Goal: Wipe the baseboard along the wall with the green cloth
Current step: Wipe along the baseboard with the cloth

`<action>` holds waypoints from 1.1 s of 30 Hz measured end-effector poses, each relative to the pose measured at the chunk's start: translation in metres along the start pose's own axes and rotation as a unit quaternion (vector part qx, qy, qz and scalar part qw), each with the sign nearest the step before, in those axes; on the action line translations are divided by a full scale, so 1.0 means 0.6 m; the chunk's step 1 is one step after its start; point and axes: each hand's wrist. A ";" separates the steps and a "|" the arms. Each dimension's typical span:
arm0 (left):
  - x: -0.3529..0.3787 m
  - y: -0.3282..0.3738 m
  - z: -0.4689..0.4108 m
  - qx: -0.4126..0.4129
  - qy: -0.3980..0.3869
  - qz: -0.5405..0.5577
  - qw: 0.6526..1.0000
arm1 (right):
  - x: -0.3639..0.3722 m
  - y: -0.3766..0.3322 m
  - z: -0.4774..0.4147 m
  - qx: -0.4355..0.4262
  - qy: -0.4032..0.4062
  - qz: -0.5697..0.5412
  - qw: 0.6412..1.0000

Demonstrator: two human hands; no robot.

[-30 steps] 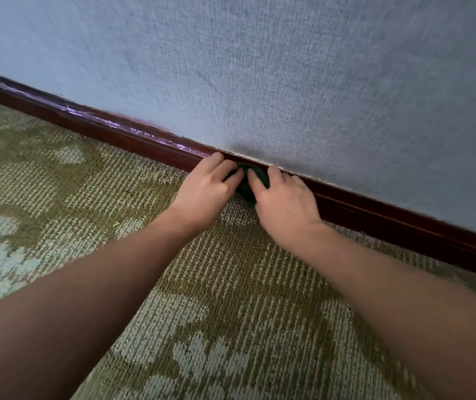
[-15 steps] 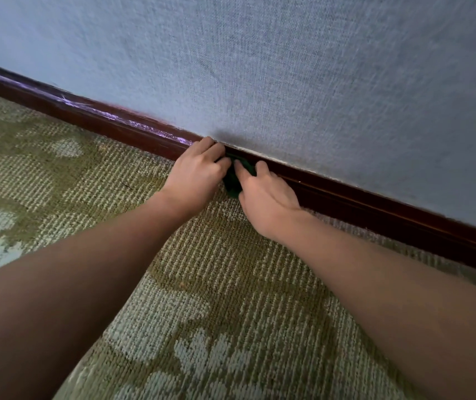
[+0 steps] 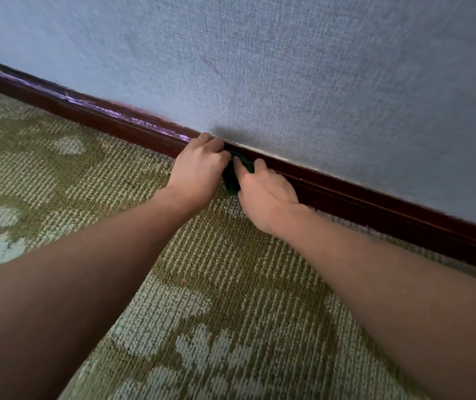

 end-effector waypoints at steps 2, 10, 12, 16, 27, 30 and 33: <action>0.000 0.001 0.000 -0.002 0.008 0.000 1.000 | -0.001 0.002 -0.001 0.001 -0.001 -0.006 1.000; 0.003 -0.004 0.001 0.029 0.024 -0.032 0.999 | 0.008 0.006 0.001 0.006 0.010 0.019 1.000; 0.003 0.001 0.007 0.048 0.031 -0.045 0.997 | 0.009 0.014 0.007 0.002 0.038 0.048 0.998; 0.010 0.022 0.021 0.112 0.025 -0.068 0.991 | 0.018 0.041 0.041 -0.017 0.054 0.077 0.995; 0.020 0.097 -0.007 0.213 0.055 -0.116 0.969 | 0.011 0.131 0.113 0.011 0.081 0.158 0.984; 0.018 0.098 -0.010 0.215 0.054 -0.133 0.966 | 0.019 0.126 0.107 0.019 0.051 0.129 0.990; 0.015 0.096 -0.012 0.214 0.048 -0.133 0.967 | 0.030 0.118 0.105 0.030 0.052 0.089 0.994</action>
Point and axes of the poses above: each hand's wrist, its own z-axis away from the middle knuckle, its own x-axis out of the palm, y = z × x, and after that the axes turned 7 degrees about -y, right-handed
